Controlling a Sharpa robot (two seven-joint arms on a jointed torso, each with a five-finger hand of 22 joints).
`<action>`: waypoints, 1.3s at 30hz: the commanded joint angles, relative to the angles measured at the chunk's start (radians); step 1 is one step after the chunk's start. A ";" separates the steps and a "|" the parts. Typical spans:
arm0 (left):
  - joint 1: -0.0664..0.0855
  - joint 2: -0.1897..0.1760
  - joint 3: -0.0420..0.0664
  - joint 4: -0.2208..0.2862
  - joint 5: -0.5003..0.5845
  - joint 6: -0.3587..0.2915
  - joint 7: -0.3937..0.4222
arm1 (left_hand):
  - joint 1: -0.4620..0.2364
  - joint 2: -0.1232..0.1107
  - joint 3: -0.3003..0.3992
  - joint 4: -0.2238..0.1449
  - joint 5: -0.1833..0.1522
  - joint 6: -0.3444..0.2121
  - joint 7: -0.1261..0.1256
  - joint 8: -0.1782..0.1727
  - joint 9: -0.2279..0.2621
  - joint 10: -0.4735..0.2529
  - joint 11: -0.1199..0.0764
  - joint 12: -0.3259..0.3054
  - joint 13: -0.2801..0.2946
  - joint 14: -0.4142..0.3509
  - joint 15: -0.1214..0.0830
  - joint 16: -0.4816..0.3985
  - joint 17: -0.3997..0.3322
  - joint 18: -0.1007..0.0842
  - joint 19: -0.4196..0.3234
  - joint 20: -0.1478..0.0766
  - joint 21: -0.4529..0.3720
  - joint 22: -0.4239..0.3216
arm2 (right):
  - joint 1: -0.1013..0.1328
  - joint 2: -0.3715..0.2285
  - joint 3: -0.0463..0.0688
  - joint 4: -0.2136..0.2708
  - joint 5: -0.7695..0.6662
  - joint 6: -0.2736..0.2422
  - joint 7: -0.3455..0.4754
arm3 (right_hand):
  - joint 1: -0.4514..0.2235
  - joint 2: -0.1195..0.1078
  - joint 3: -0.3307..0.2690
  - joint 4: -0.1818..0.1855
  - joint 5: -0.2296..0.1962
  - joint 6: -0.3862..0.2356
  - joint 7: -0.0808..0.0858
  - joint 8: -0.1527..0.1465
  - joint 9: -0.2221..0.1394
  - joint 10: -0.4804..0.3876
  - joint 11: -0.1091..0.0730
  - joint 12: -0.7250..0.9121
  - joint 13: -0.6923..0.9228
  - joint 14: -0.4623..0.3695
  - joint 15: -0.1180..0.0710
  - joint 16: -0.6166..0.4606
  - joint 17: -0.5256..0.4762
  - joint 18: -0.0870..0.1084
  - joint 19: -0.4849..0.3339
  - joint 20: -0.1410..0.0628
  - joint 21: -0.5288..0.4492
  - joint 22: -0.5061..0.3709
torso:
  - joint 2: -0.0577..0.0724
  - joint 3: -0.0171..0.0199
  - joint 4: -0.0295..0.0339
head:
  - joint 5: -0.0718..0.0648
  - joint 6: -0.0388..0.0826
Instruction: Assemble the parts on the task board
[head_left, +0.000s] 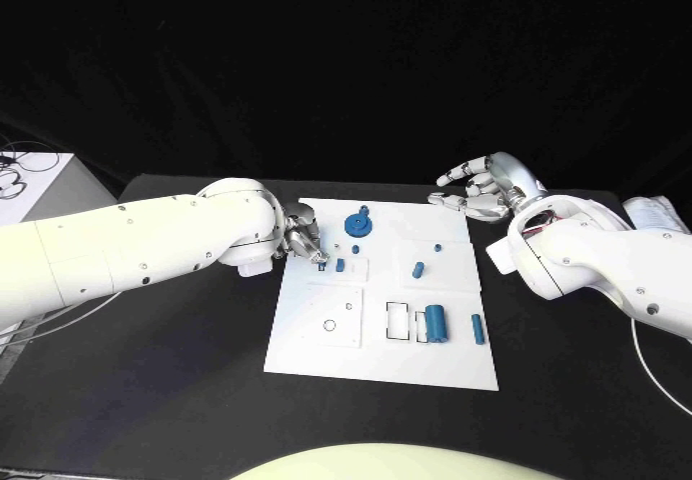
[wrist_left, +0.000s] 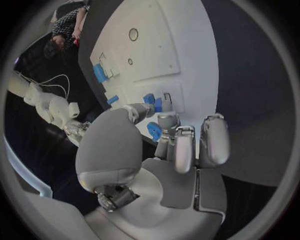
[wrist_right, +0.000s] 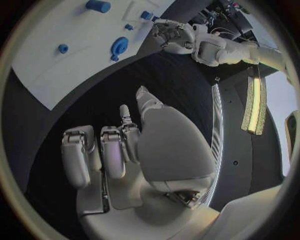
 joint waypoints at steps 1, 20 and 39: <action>-0.001 0.005 0.000 0.000 -0.050 0.002 0.001 | -0.006 0.006 0.196 -0.201 0.007 0.006 -0.002 0.003 0.001 0.008 0.000 0.005 0.000 0.104 -0.005 0.003 0.263 -0.012 0.009 0.000 0.006 0.010 | -0.001 0.001 0.000 0.001 -0.006 0.015 0.007 | -0.014 0.000 0.001 0.006 0.001 -0.006 -0.001 0.003 0.000 -0.005 0.000 -0.004 0.128 0.102 0.002 -0.004 0.247 -0.014 0.105 0.003 0.006 0.263 | 0.000 0.0001 0.0006 | -0.001 -0.003; -0.001 0.017 -0.001 -0.018 -0.084 0.051 -0.004 | -0.006 0.006 0.196 -0.202 0.008 0.006 -0.002 0.003 0.001 0.008 0.000 0.004 -0.001 0.104 -0.005 0.003 0.263 -0.012 0.008 0.000 0.006 0.010 | -0.001 -0.001 0.000 0.003 -0.005 0.017 0.007 | -0.015 0.000 0.001 0.007 0.002 -0.006 -0.001 0.004 0.000 -0.003 0.000 -0.002 0.129 0.102 0.002 -0.003 0.248 -0.014 0.105 0.003 0.006 0.263 | -0.001 -0.0002 0.0016 | 0.000 -0.008; -0.007 0.033 -0.003 -0.031 -0.085 0.048 -0.007 | -0.007 0.006 0.197 -0.203 0.009 0.007 -0.002 0.003 0.001 0.008 0.000 0.004 -0.001 0.104 -0.005 0.003 0.263 -0.012 0.008 0.000 0.006 0.009 | -0.001 -0.001 0.000 0.003 -0.005 0.017 0.006 | -0.015 0.000 0.001 0.007 0.002 -0.006 -0.001 0.004 0.000 -0.003 0.000 -0.002 0.129 0.102 0.002 -0.003 0.248 -0.014 0.105 0.003 0.006 0.263 | 0.000 0.0004 0.0008 | 0.000 -0.009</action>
